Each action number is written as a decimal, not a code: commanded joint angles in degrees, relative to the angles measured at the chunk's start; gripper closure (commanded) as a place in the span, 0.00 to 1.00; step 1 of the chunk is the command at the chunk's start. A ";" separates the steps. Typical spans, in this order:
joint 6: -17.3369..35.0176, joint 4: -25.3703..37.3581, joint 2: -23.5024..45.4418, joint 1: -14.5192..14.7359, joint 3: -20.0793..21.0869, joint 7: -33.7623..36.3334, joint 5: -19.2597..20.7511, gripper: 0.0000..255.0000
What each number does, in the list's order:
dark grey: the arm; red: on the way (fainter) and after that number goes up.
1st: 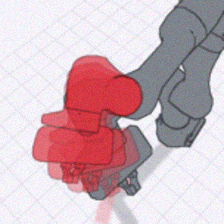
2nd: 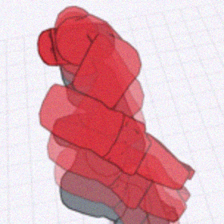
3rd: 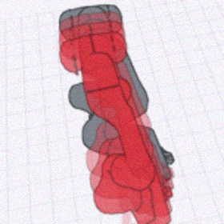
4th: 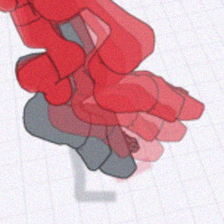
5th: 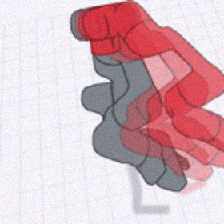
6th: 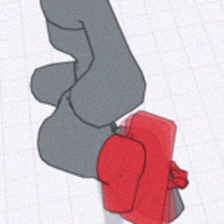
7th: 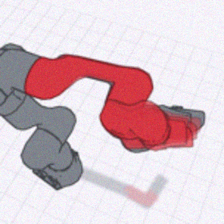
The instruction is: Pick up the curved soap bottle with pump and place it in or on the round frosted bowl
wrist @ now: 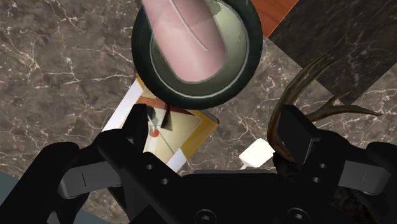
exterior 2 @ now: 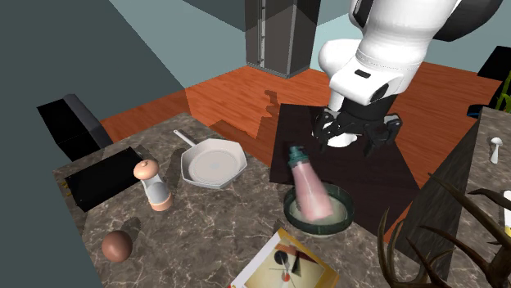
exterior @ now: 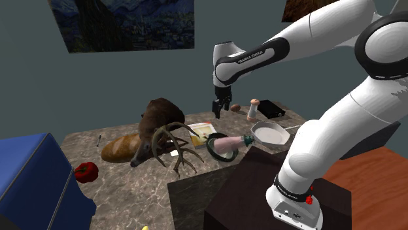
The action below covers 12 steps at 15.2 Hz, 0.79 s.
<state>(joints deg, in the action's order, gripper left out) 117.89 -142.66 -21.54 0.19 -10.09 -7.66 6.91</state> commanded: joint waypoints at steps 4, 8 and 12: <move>-7.79 5.76 -2.03 0.24 0.65 -0.02 -0.39 0.00; -7.79 5.76 -2.03 0.23 0.65 -0.03 -0.39 0.00; -7.79 5.76 -2.03 0.23 0.65 -0.03 -0.39 0.00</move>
